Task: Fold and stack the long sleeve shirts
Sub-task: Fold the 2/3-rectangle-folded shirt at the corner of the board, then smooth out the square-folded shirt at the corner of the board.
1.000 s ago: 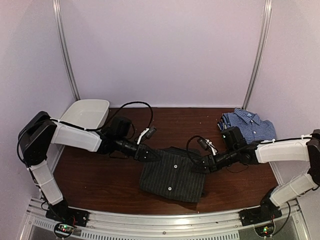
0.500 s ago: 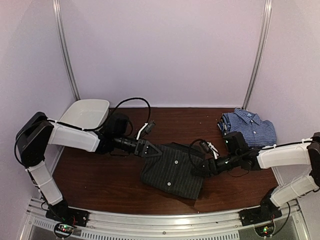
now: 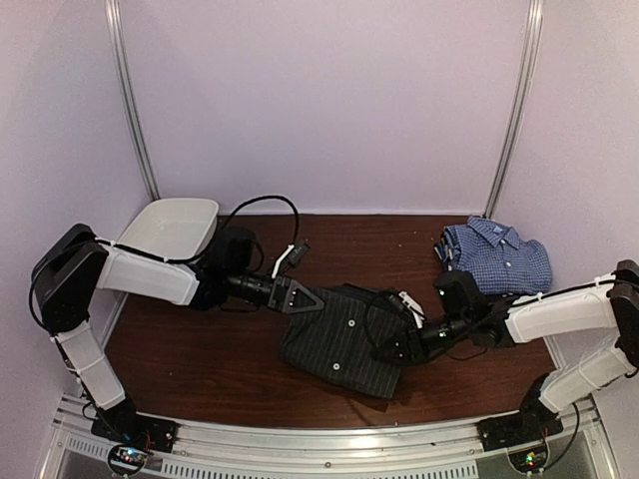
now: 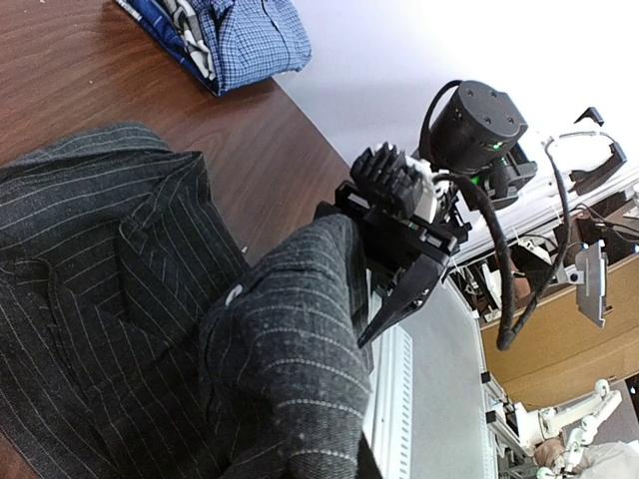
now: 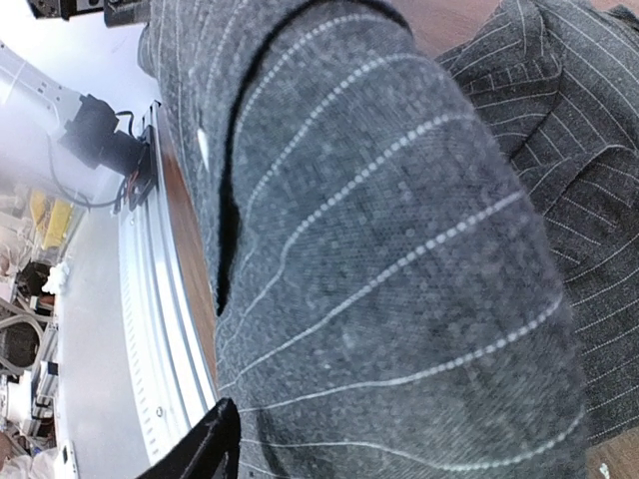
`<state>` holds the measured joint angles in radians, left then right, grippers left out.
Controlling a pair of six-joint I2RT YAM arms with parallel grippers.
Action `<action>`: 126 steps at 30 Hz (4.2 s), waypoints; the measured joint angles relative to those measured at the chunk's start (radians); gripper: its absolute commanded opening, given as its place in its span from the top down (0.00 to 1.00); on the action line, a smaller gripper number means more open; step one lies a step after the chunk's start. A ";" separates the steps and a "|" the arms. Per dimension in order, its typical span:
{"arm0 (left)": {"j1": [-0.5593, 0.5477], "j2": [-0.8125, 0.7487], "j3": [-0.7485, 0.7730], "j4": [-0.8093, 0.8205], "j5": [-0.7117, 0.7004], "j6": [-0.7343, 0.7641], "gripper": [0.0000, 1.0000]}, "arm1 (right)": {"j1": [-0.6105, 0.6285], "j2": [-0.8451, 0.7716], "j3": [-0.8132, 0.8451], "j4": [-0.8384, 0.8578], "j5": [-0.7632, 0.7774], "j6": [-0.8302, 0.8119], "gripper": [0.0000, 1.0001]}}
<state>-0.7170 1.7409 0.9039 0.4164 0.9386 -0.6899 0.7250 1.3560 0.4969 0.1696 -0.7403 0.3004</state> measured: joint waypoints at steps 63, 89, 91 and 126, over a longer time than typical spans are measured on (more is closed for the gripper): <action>0.057 0.198 0.315 -0.570 -0.198 0.218 0.81 | -0.138 0.165 -0.017 0.195 -0.177 0.390 0.64; 0.057 0.254 0.449 -0.724 -0.660 0.337 0.63 | -0.159 -0.095 0.073 -0.348 0.276 0.169 0.44; 0.057 0.196 0.392 -0.710 -0.699 0.336 0.63 | -0.139 -0.155 0.081 -0.365 0.304 0.170 0.44; -0.250 -0.067 -0.233 -0.114 -0.849 0.163 0.61 | 0.109 0.054 0.140 -0.262 0.365 0.151 0.19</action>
<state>-0.9668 1.6741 0.6704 0.3027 0.0898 -0.5266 0.8337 1.4101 0.6365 -0.0925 -0.3748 0.4515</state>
